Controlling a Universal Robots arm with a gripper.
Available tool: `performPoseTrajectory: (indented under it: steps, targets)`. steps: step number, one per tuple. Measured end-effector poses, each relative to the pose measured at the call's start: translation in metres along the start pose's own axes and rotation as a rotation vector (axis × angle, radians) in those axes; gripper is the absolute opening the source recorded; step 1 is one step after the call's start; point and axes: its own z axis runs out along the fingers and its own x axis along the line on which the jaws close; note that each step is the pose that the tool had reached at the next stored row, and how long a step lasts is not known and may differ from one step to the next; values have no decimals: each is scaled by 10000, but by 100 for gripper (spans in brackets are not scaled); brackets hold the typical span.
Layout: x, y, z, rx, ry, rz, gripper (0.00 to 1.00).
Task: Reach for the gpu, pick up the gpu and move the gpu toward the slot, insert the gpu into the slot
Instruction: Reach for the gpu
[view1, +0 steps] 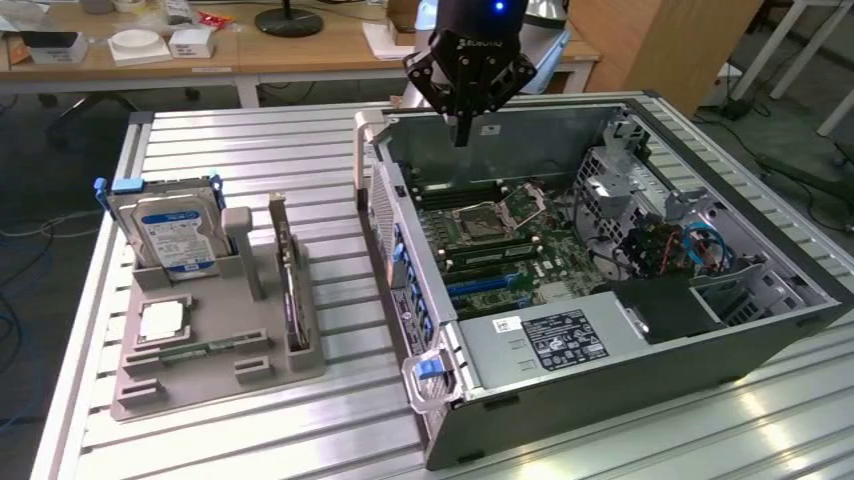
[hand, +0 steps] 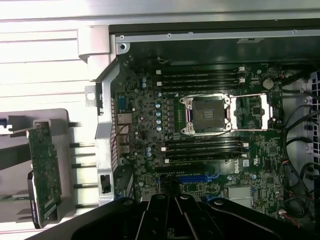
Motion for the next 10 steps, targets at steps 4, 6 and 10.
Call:
performPoseTrajectory:
  steps: [4,6,10]
  targets:
    - [35,-3,-2,2,1,-1,10]
    - [57,-4,-2,0,0,-1,10]
    - [94,-7,-3,1,0,-1,10]
